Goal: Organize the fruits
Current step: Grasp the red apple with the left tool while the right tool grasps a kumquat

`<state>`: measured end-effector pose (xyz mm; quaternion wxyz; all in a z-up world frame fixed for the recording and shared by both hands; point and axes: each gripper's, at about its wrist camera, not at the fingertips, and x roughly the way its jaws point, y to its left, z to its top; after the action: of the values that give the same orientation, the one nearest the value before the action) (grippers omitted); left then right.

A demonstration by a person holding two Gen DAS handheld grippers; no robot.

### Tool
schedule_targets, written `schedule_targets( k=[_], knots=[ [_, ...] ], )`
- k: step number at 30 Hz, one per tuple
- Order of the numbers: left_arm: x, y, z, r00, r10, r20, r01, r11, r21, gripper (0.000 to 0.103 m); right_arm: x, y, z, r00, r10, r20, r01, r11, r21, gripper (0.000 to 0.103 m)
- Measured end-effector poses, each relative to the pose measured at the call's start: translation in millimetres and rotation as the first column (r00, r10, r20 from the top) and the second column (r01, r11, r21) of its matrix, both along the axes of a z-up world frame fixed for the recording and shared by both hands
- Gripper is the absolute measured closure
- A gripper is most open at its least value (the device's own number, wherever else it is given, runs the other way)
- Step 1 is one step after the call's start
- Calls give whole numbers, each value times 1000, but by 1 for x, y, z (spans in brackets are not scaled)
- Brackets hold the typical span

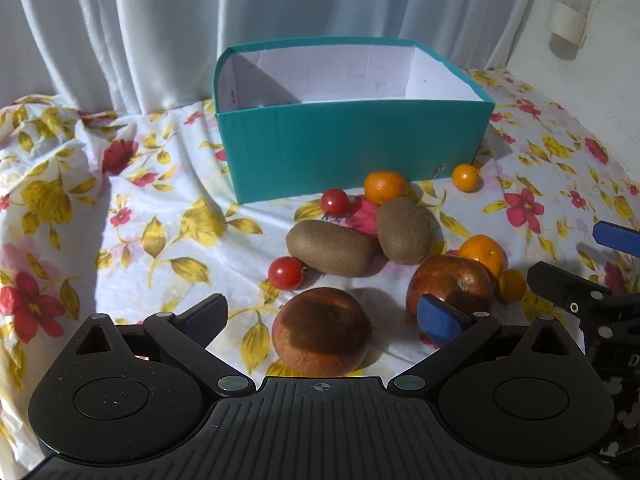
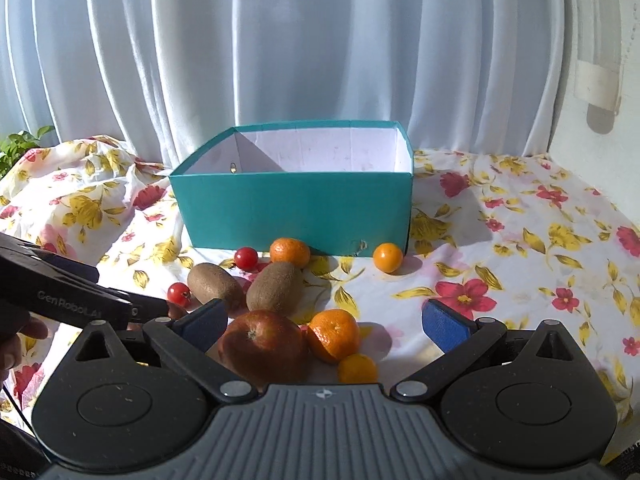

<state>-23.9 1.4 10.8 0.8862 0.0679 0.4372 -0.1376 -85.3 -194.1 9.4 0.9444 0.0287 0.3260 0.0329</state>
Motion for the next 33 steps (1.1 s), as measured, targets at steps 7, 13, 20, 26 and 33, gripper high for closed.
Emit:
schedule_targets(
  k=[7,13,20,26,33],
  knots=[
    [-5,-4,-11,1000,-22,19,22,1000,20,19,4,-13,-23,997,-45,-63,46,999,8,8],
    [-6,-9,-20,999,-40,29,38,998,53,20,10,-16,-37,994,-47,-99,46,999,-5,24],
    [0,-6,-37,1000,-24,-9,24,997,71,23,24,-13,-55,987,-18,-158,13,999,-30,44],
    [5,-5,-48,999,-29,-44,31,998,57,26,32,-9,-67,981,-5,-195,-4,999,-46,61],
    [9,-7,-57,998,-42,-43,44,997,60,26,36,-9,-72,977,9,-213,-16,999,-31,72]
  ],
)
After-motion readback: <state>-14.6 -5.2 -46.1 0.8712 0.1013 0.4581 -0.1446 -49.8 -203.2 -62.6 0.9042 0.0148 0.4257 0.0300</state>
